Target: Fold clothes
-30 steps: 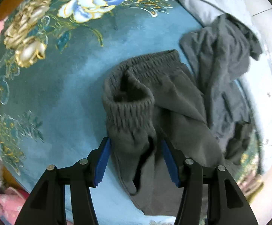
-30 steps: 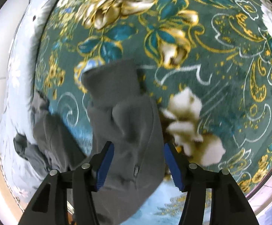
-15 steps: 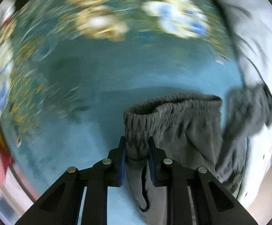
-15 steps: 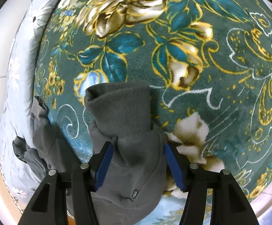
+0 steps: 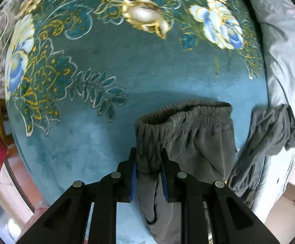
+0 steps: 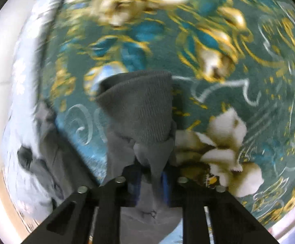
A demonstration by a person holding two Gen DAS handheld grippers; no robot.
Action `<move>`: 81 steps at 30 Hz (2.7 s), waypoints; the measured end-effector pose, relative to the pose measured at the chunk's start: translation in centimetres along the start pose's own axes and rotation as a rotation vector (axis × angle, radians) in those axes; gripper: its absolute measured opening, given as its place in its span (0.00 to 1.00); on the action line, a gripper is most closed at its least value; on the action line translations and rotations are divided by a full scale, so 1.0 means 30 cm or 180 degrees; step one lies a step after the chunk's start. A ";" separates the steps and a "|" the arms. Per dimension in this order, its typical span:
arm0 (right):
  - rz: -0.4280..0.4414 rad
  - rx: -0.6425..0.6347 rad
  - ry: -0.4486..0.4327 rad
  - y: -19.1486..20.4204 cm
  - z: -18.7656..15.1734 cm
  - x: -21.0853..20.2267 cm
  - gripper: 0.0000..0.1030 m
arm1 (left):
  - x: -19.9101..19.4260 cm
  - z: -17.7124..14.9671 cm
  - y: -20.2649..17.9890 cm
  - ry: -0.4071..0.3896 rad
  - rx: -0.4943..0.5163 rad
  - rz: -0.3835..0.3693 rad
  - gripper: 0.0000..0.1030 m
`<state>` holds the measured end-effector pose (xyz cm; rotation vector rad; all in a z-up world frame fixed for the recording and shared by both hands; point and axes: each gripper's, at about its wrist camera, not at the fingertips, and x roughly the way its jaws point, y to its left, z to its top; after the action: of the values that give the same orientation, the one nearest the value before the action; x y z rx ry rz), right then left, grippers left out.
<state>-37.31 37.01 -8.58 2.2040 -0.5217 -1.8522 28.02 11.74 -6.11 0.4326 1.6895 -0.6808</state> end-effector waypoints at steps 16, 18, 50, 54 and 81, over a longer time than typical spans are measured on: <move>-0.0397 -0.0117 -0.0102 -0.126 0.021 -0.108 0.13 | 0.030 -0.034 0.111 0.0217 0.0037 0.0183 0.25; -0.0488 -0.0157 -0.0049 -0.107 0.040 -0.100 0.19 | 0.028 -0.019 0.108 0.0239 0.0079 0.0182 0.26; 0.0013 -0.0589 0.0451 0.632 0.000 0.376 0.28 | 0.123 0.048 -0.376 0.0448 0.1388 0.0005 0.44; 0.0101 -0.0754 0.0449 0.651 -0.035 0.330 0.12 | 0.152 0.044 -0.355 0.0516 0.1262 -0.0082 0.44; -0.0007 -0.2168 0.1315 0.885 -0.764 0.510 0.48 | 0.227 0.101 -0.321 0.0622 0.0813 -0.0284 0.44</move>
<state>-16.06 5.19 -7.99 1.9927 0.1728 -1.2456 22.81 1.96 -11.12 0.6230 1.8204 -0.9512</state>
